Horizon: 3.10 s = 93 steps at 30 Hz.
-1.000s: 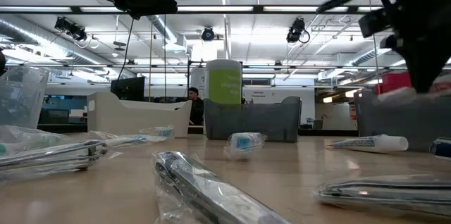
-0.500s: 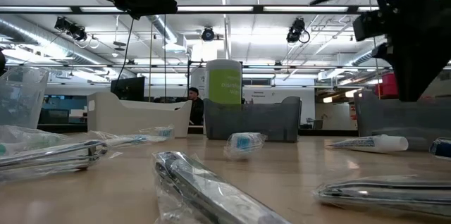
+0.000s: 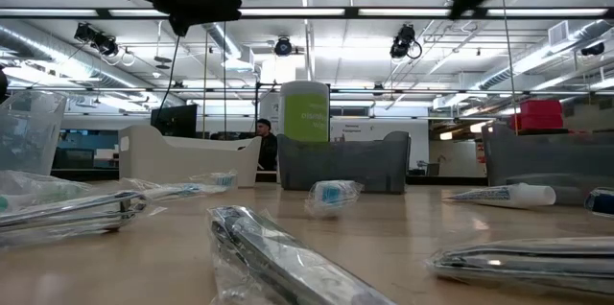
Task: Pick & Place Travel size toiletries
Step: Put the nail cutter into the transparent bin
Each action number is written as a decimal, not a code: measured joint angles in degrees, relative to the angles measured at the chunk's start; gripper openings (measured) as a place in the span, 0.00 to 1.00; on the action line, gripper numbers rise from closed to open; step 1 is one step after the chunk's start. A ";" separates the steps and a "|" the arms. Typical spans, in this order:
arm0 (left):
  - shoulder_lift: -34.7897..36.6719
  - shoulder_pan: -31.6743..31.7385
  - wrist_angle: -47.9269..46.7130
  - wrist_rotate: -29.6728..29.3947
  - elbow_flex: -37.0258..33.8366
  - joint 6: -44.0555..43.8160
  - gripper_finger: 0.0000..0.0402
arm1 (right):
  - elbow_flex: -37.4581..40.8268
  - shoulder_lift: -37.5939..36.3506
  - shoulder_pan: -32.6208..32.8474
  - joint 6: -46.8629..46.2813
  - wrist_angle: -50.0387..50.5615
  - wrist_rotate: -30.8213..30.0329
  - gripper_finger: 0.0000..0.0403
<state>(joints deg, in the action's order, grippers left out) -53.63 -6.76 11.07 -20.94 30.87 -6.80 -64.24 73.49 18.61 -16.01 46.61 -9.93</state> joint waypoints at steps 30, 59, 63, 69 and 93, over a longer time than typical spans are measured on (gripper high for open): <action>-30.08 -11.35 -28.90 12.79 33.04 -20.25 0.34 | 5.54 0.44 -9.58 34.26 -31.98 -6.34 0.22; -52.73 -26.21 -37.36 17.17 36.48 -65.39 0.34 | 7.36 0.44 -12.92 26.70 -37.74 10.55 0.23; -54.42 -26.40 -36.98 17.25 36.48 -66.91 0.34 | 7.62 0.44 -12.92 25.47 -37.99 10.55 0.23; -54.45 -26.60 -37.13 14.59 36.48 -66.42 0.34 | 7.62 0.42 -12.92 25.76 -38.47 10.55 0.23; -54.44 -24.04 -37.53 19.46 36.48 -46.24 0.30 | 7.64 0.44 -12.92 25.90 -39.17 10.55 0.23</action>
<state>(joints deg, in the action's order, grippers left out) -108.06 -30.81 -26.46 -1.48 67.35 -53.04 -56.60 73.93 5.69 9.89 7.44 0.62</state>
